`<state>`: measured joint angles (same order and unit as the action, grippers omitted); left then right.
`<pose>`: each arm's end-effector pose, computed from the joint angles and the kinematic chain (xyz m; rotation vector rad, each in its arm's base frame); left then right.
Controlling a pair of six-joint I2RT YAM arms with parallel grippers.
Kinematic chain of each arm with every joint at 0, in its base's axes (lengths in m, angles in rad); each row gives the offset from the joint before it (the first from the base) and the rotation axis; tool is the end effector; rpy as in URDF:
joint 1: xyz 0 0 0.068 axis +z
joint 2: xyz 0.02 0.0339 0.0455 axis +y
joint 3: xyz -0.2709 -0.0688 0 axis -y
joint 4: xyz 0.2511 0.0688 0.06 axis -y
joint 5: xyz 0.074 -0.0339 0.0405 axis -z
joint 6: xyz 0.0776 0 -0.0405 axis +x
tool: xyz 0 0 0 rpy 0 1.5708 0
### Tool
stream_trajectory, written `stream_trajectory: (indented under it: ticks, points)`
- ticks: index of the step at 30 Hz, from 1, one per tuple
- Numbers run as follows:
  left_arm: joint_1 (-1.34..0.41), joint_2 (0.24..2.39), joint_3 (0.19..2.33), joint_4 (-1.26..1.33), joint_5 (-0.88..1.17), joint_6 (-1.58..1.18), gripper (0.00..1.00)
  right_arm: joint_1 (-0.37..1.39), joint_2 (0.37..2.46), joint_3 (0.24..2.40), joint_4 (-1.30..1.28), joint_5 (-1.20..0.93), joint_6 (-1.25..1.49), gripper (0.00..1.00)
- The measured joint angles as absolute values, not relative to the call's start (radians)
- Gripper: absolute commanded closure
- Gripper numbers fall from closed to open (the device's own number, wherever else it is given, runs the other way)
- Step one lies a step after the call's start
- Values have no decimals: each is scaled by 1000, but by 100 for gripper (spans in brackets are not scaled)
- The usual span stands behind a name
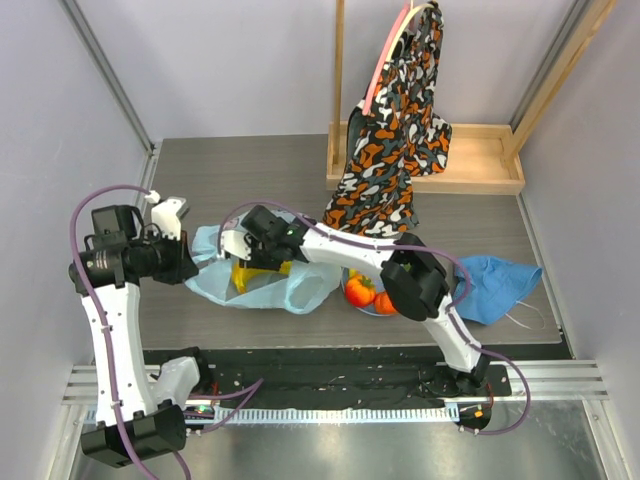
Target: Take the fake fruits out of the plastic bag
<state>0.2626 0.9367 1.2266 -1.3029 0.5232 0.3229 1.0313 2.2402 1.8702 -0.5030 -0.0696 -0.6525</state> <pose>0.1624 0.0035 0.3412 0.2598 2.4265 -0.4227 0.2734 0.4671 0.1751 -1.8536 1.6134 0.2523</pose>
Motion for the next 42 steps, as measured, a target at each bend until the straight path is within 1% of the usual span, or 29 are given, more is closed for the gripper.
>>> stream_trajectory:
  ticks: [4,10,13,16,24,28,33,38,42]
  points:
    - [261,945,1221,-1290,513,322,100,1019,2107,1782,-514,-115,-645,76]
    - [257,960,1219,-1231,473,294,100,1002,1761,1594,-415,-191,-686,76]
    - [256,971,1220,-1206,464,286,100,997,1636,1530,-345,-212,-717,76]
    - [256,985,1220,-1187,463,268,100,997,1583,1494,-305,-236,-736,76]
    - [256,1020,1220,-1145,463,236,100,986,1553,1455,-278,-248,-756,79]
    - [255,1035,1220,-1119,462,216,100,928,1469,1465,-334,-230,-773,80]
    - [255,1058,1221,-1086,458,205,100,829,1291,1461,-444,-175,-819,82]
    - [255,1078,1225,-1079,447,197,100,784,1021,1262,-505,-113,-863,83]
    - [255,1098,1248,-1078,444,190,100,775,946,1138,-566,-82,-848,86]
